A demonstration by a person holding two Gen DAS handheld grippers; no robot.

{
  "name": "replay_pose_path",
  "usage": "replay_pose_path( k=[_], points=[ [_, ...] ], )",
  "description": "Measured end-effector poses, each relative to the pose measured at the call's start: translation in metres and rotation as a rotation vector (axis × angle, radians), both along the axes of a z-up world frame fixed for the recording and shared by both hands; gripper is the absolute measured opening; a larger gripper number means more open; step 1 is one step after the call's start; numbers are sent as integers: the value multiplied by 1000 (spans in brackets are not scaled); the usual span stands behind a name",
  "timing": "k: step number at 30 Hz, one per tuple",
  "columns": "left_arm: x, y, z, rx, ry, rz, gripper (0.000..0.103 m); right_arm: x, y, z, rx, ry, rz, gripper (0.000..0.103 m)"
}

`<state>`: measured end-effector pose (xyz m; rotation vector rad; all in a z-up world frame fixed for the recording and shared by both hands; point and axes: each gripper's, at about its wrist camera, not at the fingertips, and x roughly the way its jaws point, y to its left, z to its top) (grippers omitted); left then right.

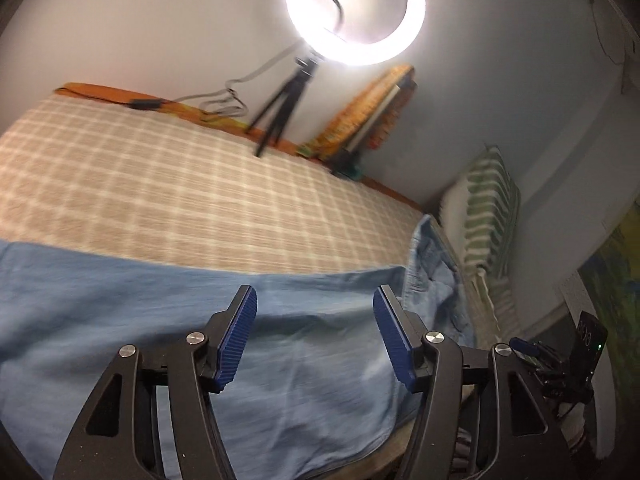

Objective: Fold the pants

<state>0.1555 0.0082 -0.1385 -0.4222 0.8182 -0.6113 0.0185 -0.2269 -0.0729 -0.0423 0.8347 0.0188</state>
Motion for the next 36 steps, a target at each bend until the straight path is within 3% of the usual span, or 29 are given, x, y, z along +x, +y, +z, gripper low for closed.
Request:
replay_pose_path(
  k=[5,14,28,36],
  points=[
    [20,-57,-3,2,79,-109,60,-12,-33,-2,15,-28,-96,77],
    [52,-158,-12,-11,177,-270,60,-33,-94,-32,91,-27,-267,79],
    [89,-246,-65,21,340,-282,60,-60,-171,-68,231,-29,-413,76],
    [93,-274,-74,54,350,-310,58,-58,-200,-88,328,-31,-471,62]
  ],
)
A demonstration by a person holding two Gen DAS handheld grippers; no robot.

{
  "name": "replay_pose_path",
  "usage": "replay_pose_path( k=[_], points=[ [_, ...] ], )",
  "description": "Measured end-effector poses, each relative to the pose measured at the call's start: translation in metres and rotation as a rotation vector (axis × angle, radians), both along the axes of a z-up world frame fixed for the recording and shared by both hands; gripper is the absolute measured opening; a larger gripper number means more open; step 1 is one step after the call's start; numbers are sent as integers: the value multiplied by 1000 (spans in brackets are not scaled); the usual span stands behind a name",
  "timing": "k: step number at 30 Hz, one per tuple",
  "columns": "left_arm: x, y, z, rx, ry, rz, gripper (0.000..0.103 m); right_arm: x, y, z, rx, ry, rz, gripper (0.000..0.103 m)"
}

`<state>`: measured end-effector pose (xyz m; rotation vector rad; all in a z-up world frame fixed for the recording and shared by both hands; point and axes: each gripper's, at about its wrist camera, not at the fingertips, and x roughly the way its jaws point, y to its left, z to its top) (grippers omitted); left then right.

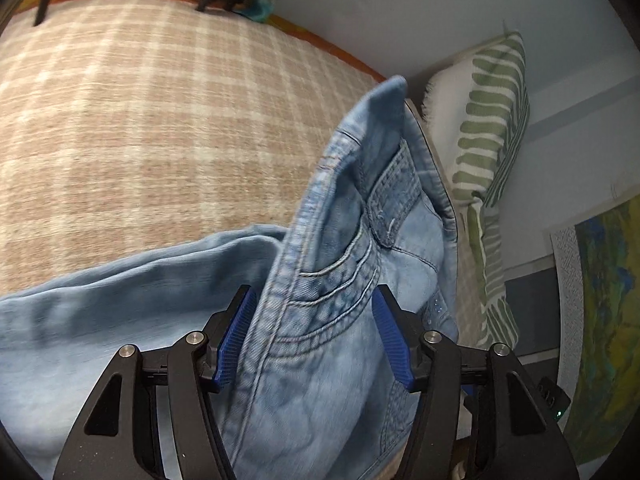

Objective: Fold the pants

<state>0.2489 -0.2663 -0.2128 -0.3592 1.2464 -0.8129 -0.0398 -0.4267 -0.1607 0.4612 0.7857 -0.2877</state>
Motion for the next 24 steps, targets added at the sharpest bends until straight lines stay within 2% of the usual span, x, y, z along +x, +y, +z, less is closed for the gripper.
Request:
replay_pose_path(
  k=[2,4,6,9,11,15,19,21,24],
  points=[
    [-1,-6,1,15,-26,-10,56,-1,-6,-4,16,3,-11,59],
    [-2,-11,1,23,-55,-20,46,-1,-9,-6,10,8,-16,57],
    [-2,-11,2,34,-73,-11,42,-2,-12,-8,12,10,-20,56],
    [-3,-12,5,29,-100,-8,23,-4,-16,-9,27,11,-31,51],
    [-7,-15,15,31,-159,-23,18,-6,-19,-9,53,1,-37,44],
    [-26,-27,42,26,-289,-96,16,-6,-22,-6,73,-16,-39,40],
    [-60,-37,64,33,-401,-219,15,-7,-23,3,84,-42,-33,41],
    [-77,-45,69,26,-422,-281,15,-8,-24,9,80,-57,-33,41],
    [-94,-52,69,12,-411,-349,15,-11,-28,19,90,-90,-36,42]
  ],
)
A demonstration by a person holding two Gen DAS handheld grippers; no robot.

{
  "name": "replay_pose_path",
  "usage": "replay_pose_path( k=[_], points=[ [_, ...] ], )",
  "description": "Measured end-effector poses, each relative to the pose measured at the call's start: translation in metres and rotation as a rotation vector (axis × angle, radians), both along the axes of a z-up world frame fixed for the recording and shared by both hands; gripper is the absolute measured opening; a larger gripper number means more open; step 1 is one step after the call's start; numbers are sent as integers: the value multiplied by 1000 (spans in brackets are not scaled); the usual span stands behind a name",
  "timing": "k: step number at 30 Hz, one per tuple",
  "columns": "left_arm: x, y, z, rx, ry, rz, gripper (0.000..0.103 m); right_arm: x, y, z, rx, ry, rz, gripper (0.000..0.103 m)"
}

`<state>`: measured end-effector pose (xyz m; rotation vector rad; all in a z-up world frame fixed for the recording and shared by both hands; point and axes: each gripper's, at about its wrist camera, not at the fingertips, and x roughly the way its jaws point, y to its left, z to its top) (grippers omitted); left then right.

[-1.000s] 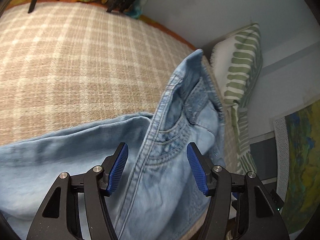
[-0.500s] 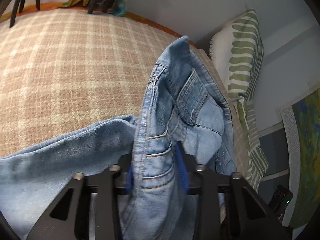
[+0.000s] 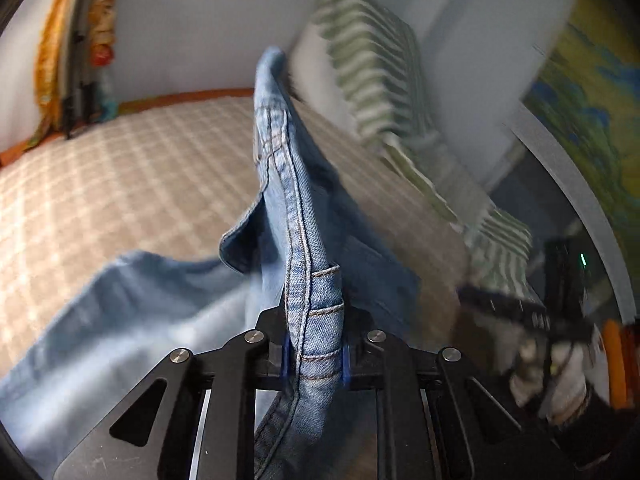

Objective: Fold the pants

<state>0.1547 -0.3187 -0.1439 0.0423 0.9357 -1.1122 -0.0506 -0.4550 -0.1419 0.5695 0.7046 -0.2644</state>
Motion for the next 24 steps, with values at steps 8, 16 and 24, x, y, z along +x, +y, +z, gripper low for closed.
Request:
replay_pose_path(
  k=[8,16,24],
  points=[
    [-37,-21,-16,91,-41,-146,15,-7,-23,19,101,-130,-31,43],
    [-46,-46,-50,200,-3,-219,15,5,-28,23,245,-213,52,73],
    [-60,-58,-56,218,1,-237,24,39,-38,-15,326,-67,38,67]
  ],
)
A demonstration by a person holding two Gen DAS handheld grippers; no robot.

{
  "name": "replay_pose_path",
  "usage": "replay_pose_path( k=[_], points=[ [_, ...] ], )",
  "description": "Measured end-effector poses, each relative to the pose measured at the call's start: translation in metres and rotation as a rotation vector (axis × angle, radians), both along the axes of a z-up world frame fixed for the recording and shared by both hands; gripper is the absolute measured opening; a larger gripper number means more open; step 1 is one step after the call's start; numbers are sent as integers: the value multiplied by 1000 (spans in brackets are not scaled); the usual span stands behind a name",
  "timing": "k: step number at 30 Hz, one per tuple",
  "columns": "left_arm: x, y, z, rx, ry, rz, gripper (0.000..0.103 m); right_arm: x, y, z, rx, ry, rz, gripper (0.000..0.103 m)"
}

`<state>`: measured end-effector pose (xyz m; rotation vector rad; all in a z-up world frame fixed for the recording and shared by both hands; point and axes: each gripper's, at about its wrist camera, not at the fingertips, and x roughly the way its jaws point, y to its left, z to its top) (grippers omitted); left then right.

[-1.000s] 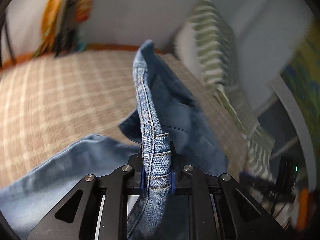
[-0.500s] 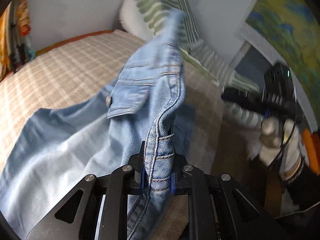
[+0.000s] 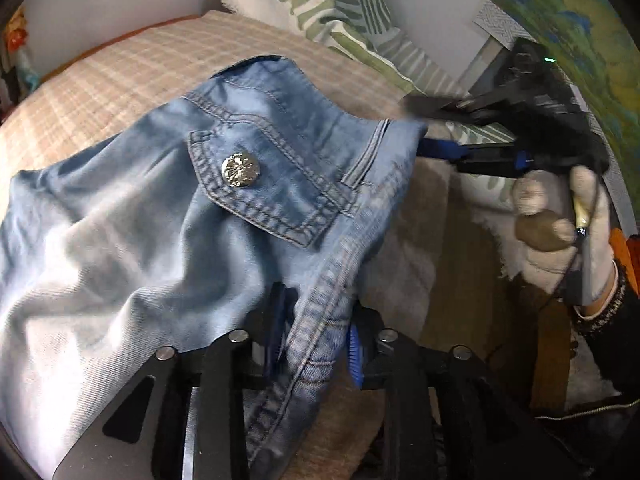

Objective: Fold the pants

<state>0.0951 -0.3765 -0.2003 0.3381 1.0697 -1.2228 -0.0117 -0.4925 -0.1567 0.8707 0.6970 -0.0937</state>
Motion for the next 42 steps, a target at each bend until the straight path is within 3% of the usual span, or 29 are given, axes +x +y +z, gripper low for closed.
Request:
replay_pose_path(
  k=[3,7,9,11,14,20,25,27,31,34,37,42],
  points=[
    [-6,5,1,-6,-29,2,24,4,2,-8,-25,77,-14,65],
    [-14,4,1,-2,-51,-23,24,-4,5,-10,8,95,2,63],
    [-16,6,2,-2,-45,-32,24,-1,3,-12,23,99,5,55],
    [-16,9,6,-10,-26,-33,28,6,0,-13,35,118,-1,35],
    [-15,18,11,-28,8,-24,28,20,-2,-12,58,99,7,21],
    [-4,58,35,-110,39,48,28,45,13,34,-27,4,94,8],
    [21,97,52,-123,-3,158,32,39,15,74,-120,-92,132,7],
    [44,112,55,-110,-22,239,32,31,12,70,-153,-68,135,7],
    [102,133,57,-138,63,399,38,17,4,39,-139,7,146,7],
    [133,127,49,-101,69,441,38,15,3,23,-169,60,178,15],
    [147,111,41,-62,43,410,40,18,1,23,-286,110,208,40],
    [164,102,24,-42,50,396,47,35,-27,40,-391,107,196,49]
  ],
)
